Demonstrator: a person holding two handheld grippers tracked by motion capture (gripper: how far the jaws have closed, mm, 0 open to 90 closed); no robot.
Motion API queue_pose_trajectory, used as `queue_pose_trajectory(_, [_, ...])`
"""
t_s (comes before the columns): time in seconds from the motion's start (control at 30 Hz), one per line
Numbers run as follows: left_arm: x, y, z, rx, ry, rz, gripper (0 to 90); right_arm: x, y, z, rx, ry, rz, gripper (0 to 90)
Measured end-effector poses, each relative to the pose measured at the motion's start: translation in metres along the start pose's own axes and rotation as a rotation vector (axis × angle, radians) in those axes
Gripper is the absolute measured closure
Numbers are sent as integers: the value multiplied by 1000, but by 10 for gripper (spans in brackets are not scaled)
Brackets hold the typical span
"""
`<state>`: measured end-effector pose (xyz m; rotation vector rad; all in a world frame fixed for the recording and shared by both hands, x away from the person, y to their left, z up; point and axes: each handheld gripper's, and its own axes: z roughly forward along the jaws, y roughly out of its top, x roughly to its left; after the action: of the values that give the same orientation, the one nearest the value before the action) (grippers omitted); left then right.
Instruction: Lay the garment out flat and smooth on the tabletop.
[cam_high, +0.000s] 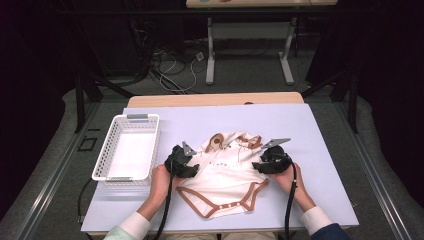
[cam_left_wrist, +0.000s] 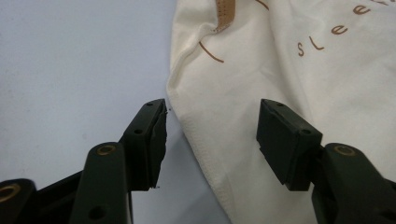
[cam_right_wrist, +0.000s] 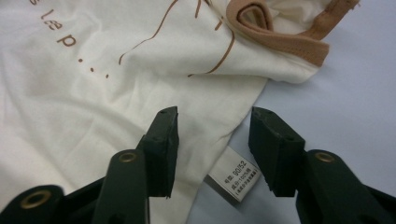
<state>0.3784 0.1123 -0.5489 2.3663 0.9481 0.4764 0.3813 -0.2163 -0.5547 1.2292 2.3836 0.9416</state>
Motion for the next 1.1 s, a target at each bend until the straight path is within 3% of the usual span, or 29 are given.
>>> queue_pose_trajectory(0.17, [2, -2, 1, -11, -88, -8, 693, 5, -1, 1, -15, 11, -23, 708])
queue_pose_trajectory(0.23, [2, -2, 1, -8, -101, -15, 748, 6, -1, 1, -19, 29, -22, 773])
queue_pose_trajectory(0.4, [-3, -3, 0, -29, -78, -2, 889, 2, -3, 1, -33, 81, 9, 869])
queue_pose_trajectory(0.63, [-4, -6, -5, -38, -91, 3, 898, 6, -2, -1, -29, 90, -20, 876])
queue_pose_trajectory(0.73, [-3, -8, -9, -46, -83, -5, 890, 7, -1, -2, -6, 75, -50, 873])
queue_pose_trajectory(0.83, [-1, -9, -12, -39, -50, -14, 744, 5, -2, -2, -14, 82, -47, 868])
queue_pose_trajectory(0.93, [-4, -10, -11, -5, -8, -26, 521, 5, -2, 0, -25, 86, -44, 865])
queue_pose_trajectory(1.03, [-7, -9, -9, 10, 35, -9, 439, 4, -3, -1, -17, 90, -39, 863])
queue_pose_trajectory(1.1, [-6, -9, -8, 10, 41, 5, 446, 3, -3, 0, -26, 109, -29, 863])
